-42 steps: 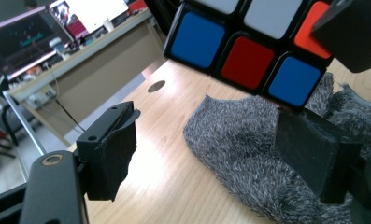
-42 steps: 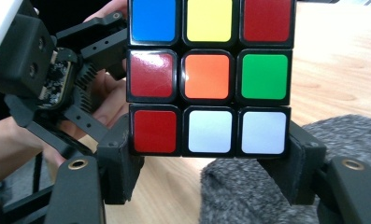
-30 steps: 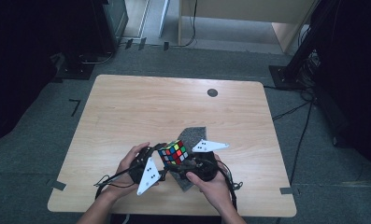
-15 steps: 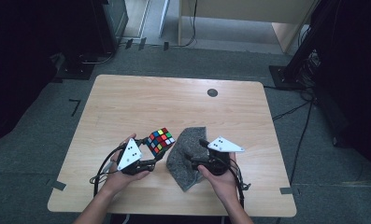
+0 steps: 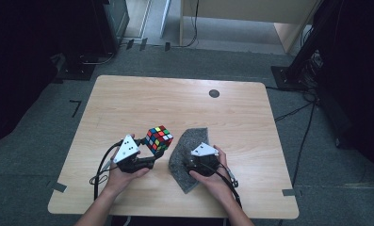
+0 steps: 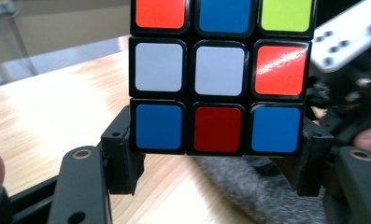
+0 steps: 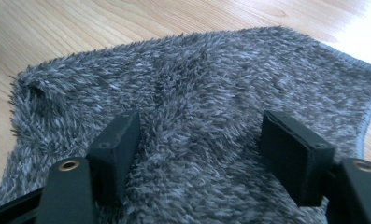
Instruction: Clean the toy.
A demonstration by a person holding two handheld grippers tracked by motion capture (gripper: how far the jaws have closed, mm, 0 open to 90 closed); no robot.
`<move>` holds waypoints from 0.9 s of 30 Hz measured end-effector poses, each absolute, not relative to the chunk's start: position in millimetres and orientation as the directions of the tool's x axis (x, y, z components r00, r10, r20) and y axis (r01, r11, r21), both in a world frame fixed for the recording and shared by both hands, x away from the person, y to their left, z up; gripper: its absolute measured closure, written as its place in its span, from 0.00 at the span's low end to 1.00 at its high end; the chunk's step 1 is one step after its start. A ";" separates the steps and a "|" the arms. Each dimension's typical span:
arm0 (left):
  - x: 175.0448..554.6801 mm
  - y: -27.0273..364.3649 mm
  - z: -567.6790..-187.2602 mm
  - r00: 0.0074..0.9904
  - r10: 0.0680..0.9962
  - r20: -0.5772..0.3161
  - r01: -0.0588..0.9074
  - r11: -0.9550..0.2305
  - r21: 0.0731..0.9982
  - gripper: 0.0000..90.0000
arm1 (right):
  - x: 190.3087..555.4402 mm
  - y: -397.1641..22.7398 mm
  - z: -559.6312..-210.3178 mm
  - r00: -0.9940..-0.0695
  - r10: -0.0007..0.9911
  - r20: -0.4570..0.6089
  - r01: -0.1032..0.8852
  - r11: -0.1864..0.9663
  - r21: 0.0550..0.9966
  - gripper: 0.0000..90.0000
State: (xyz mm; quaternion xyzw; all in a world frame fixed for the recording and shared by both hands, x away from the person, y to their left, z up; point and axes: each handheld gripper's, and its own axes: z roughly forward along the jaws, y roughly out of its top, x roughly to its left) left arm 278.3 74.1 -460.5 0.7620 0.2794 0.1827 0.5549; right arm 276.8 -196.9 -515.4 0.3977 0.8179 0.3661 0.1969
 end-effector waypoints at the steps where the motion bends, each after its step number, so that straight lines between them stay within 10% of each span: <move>1: 279.3 74.9 -461.0 0.774 0.632 -0.038 0.231 -0.226 0.946 0.38 | 277.2 -198.0 -515.6 -0.606 0.795 -0.025 0.510 0.413 0.755 0.36; 7: 280.0 73.8 -461.9 0.758 0.651 -0.043 0.250 -0.229 0.941 0.38 | 277.6 -203.7 -521.9 -0.590 0.806 0.051 0.540 0.348 0.766 0.44; 13: 282.4 77.7 -461.8 0.760 0.645 -0.083 0.276 -0.205 0.939 0.38 | 270.6 -202.5 -517.0 -0.599 0.800 0.037 0.540 0.370 0.756 0.83; 19: 282.3 76.8 -463.6 0.776 0.628 -0.058 0.266 -0.242 0.933 0.38 | 264.8 -215.1 -495.6 -0.565 0.821 0.081 0.515 0.274 0.812 0.87; 27: 274.6 62.2 -467.4 0.830 0.557 0.011 0.211 -0.332 0.919 0.38 | 231.6 -230.8 -424.8 -0.630 0.762 0.151 0.241 0.008 0.970 0.86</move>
